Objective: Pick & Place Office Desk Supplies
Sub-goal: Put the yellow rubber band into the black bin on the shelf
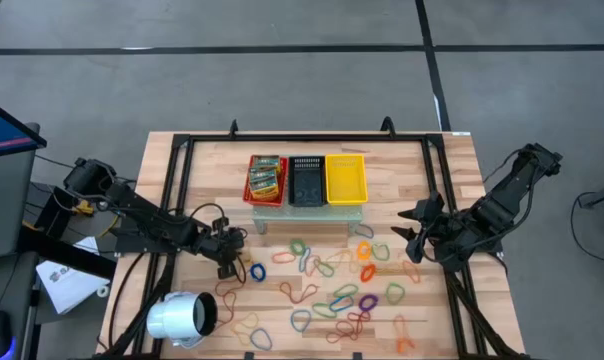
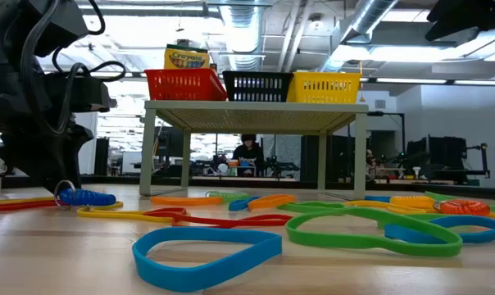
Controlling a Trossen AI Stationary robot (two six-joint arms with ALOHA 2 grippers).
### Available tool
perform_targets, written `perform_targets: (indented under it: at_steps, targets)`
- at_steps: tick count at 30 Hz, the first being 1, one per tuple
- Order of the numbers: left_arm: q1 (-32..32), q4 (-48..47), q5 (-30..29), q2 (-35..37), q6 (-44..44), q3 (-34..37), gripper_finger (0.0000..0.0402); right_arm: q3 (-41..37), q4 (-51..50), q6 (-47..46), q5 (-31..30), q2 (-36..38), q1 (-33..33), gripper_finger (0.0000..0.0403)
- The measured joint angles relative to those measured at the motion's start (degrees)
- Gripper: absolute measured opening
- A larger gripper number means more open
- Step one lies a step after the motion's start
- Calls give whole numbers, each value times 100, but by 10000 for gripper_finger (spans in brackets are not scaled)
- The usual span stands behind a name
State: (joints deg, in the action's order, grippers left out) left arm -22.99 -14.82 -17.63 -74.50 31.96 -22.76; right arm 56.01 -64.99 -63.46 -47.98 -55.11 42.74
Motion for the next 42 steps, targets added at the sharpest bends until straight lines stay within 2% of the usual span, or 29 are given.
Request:
perform_targets:
  at_steps: [2,4,11,23,32,42]
  targets:
    - [-1,18,-9,-2,20,0,38,0,31,0,-3,0,0,209]
    - [-1,26,-9,-2,92,0,11,0,40,0,-3,0,0,209]
    - [6,177,21,-35,293,-169,2,0,249,93,-7,0,0,209]
    - [6,306,46,-22,226,-1492,0,2,856,687,-9,0,-1,209]
    - [40,333,-385,-20,-613,-2580,0,3,978,716,-11,-108,-138,209]
    - [601,338,-397,-13,-2053,-3893,0,4,1067,861,8,-280,-356,209]
